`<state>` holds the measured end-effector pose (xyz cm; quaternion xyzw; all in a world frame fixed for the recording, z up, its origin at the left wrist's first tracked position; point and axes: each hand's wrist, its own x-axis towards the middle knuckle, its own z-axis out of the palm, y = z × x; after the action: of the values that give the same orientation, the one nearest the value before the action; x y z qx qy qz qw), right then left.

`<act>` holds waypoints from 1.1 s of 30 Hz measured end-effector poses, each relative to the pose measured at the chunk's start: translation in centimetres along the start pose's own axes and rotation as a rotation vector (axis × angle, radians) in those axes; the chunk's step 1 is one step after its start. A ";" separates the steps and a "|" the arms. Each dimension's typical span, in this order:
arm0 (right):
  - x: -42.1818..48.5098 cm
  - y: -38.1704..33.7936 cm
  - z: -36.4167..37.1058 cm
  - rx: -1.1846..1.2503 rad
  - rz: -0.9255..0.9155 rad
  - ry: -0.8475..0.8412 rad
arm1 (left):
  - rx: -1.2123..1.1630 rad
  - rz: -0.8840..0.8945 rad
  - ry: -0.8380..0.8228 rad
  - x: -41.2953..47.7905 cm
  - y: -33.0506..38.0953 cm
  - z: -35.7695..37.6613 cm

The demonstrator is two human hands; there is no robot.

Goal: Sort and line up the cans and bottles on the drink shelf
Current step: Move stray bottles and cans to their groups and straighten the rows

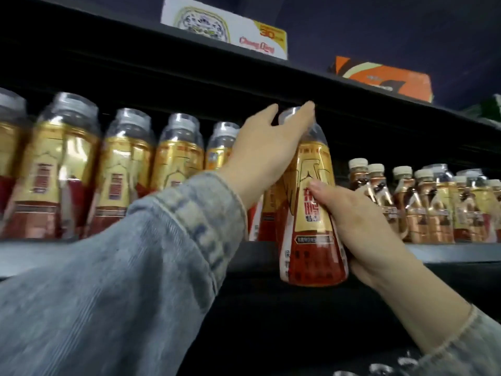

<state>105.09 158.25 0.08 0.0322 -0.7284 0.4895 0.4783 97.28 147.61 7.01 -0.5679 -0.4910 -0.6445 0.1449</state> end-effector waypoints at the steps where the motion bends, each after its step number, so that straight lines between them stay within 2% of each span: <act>1: -0.3 0.0 1.5 0.044 0.014 0.015 | 0.031 -0.006 -0.009 -1.1 -0.6 -1.4; 6: -0.9 -1.6 8.6 0.203 0.027 -0.005 | 0.052 -0.236 -0.215 -8.2 -1.9 -8.3; 8: -1.4 -2.7 11.1 0.233 0.009 -0.034 | 0.067 -0.224 -0.226 -10.8 -1.8 -10.6; 10: -2.2 -3.5 13.6 0.248 -0.008 -0.072 | 0.063 -0.210 -0.207 -12.8 -1.4 -12.7; 15: -4.3 -5.5 20.1 0.227 -0.038 -0.195 | 0.039 -0.300 -0.089 -16.3 0.6 -18.4; 20: -6.0 -7.4 27.5 0.302 0.023 -0.320 | 0.088 -0.307 0.074 -19.4 2.6 -25.3; 25: -7.5 -9.0 35.5 0.270 0.057 -0.427 | 0.167 -0.302 0.155 -22.5 3.6 -32.9; 28: -7.8 -10.0 39.7 0.268 0.112 -0.421 | 0.211 -0.299 0.133 -23.5 3.3 -37.3; 33: -6.9 -10.5 43.4 0.166 0.149 -0.297 | 0.194 -0.294 0.022 -22.7 1.5 -42.0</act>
<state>85.34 117.60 -0.54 0.0894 -0.7486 0.5719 0.3234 80.77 104.94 -6.81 -0.4662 -0.6273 -0.6143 0.1086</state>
